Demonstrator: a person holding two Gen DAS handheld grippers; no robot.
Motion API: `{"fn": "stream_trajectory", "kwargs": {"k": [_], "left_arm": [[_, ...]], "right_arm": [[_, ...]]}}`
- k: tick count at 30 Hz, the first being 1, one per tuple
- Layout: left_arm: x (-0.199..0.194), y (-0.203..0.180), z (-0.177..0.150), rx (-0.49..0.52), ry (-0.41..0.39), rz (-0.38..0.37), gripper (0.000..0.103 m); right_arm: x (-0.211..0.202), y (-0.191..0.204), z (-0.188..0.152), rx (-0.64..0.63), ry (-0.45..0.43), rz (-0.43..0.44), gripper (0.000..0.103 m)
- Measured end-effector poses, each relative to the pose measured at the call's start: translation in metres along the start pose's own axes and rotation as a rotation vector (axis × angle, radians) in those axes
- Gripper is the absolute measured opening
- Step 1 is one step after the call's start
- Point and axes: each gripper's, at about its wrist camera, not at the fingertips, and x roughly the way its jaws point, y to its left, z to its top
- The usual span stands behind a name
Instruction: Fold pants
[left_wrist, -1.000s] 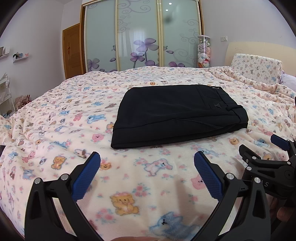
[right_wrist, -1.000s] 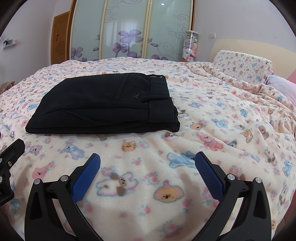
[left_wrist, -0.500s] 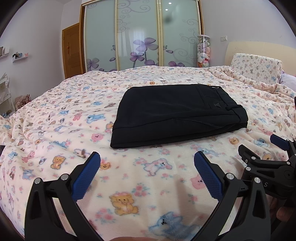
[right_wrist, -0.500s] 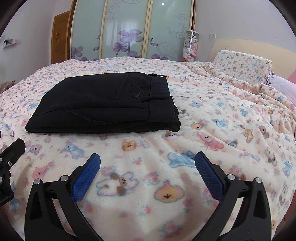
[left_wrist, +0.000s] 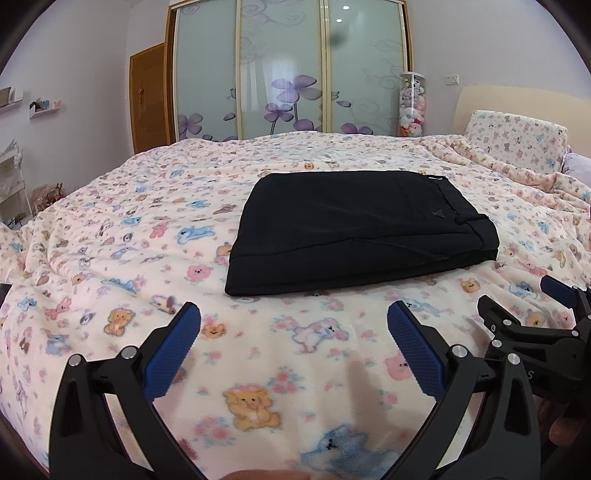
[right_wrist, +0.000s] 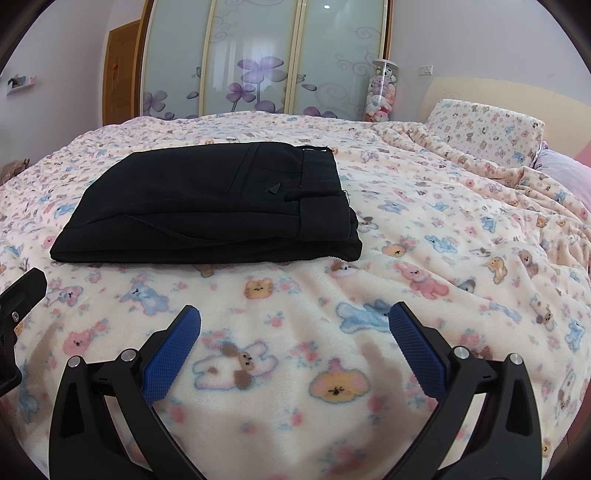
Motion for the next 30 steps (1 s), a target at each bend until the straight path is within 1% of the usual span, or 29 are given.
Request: {"fn": "stream_trajectory", "kwargs": {"k": [30], "left_arm": [[-0.0004,0.0029,0.002,0.009,0.004,-0.006,0.101]], "right_arm": [[0.0012,-0.0016,0.0015,-0.002,0.002,0.003,0.102]]}}
